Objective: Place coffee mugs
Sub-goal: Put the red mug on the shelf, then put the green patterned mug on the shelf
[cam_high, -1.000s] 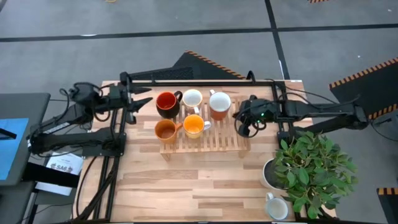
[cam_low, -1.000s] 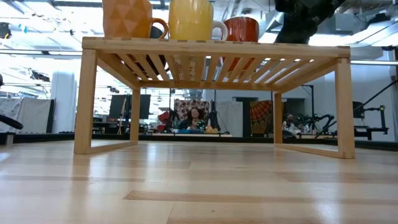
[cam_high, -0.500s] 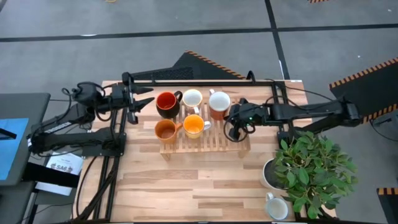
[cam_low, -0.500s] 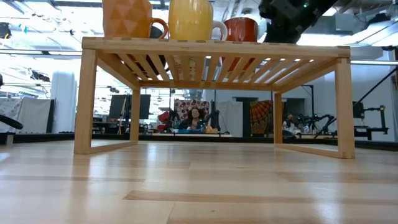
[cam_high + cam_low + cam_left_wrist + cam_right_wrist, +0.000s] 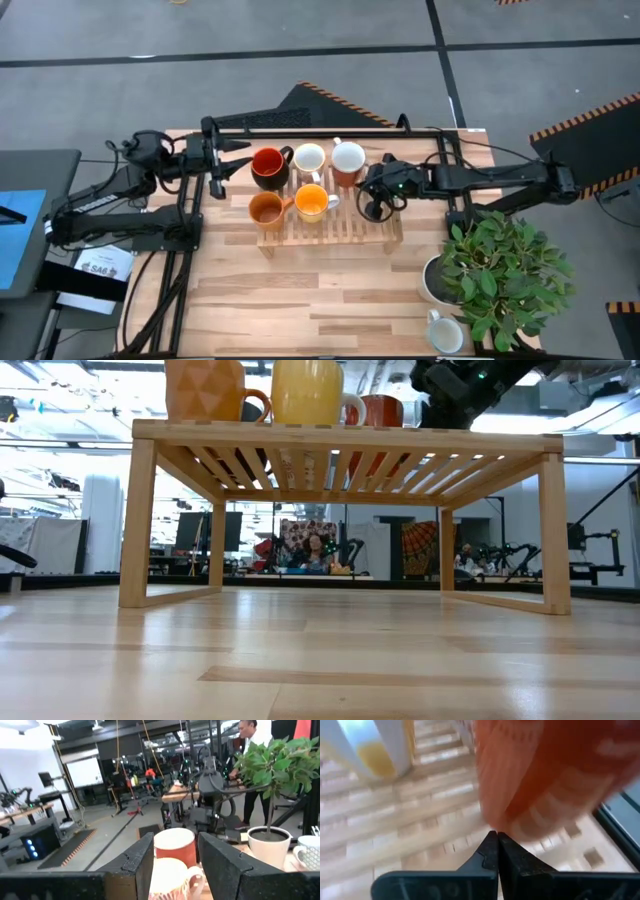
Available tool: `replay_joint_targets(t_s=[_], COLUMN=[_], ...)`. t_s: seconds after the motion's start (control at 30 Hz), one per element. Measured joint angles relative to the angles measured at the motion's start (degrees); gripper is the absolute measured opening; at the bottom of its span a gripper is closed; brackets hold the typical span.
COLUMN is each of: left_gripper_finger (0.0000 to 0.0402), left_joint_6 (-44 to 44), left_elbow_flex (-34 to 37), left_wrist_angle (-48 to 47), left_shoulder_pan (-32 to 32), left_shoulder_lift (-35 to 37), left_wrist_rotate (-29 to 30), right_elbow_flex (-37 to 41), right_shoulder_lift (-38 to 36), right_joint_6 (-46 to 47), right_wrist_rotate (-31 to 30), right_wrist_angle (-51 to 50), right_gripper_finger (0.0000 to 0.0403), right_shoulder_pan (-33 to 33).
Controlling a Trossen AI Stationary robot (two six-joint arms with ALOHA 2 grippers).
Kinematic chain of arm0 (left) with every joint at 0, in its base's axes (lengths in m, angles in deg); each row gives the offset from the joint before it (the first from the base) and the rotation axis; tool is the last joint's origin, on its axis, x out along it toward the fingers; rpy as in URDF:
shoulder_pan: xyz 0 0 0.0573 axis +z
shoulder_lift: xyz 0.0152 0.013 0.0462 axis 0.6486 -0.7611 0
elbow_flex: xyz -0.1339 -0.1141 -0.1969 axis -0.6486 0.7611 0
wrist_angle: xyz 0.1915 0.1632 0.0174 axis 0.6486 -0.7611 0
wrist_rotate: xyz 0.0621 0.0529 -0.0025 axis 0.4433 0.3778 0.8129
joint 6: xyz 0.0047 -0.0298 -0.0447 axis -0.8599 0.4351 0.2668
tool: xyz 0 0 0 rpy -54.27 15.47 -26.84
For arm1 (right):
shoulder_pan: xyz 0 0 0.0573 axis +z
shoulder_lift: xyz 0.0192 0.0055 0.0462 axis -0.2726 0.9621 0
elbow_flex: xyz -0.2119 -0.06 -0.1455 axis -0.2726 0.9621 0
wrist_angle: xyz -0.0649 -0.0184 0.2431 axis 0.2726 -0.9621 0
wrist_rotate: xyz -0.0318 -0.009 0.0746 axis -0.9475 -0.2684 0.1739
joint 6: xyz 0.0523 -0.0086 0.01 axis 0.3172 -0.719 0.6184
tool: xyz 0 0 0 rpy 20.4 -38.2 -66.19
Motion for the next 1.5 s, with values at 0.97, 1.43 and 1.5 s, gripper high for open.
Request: replay_joint_targets(t_s=[0.97,1.43,1.5], left_gripper_finger=[0.0141,0.0141,0.0141], left_joint_6=[10.11,13.03,12.97], left_elbow_flex=[24.55,24.61,24.61], left_wrist_angle=[20.34,19.55,19.07], left_shoulder_pan=[-1.36,-3.79,-4.00], left_shoulder_lift=[13.65,13.59,13.59], left_wrist_rotate=[-5.02,-10.17,-10.14], right_elbow_flex=[-0.02,-0.04,-0.58], right_shoulder_lift=[-15.33,-11.26,-11.43], right_joint_6=[1.97,7.56,8.05], right_wrist_rotate=[0.11,5.98,5.99], right_wrist_angle=[-4.52,-1.27,-2.16], right_gripper_finger=[0.0064,0.0112,0.0121], right_shoulder_pan=[5.05,6.01,6.06])
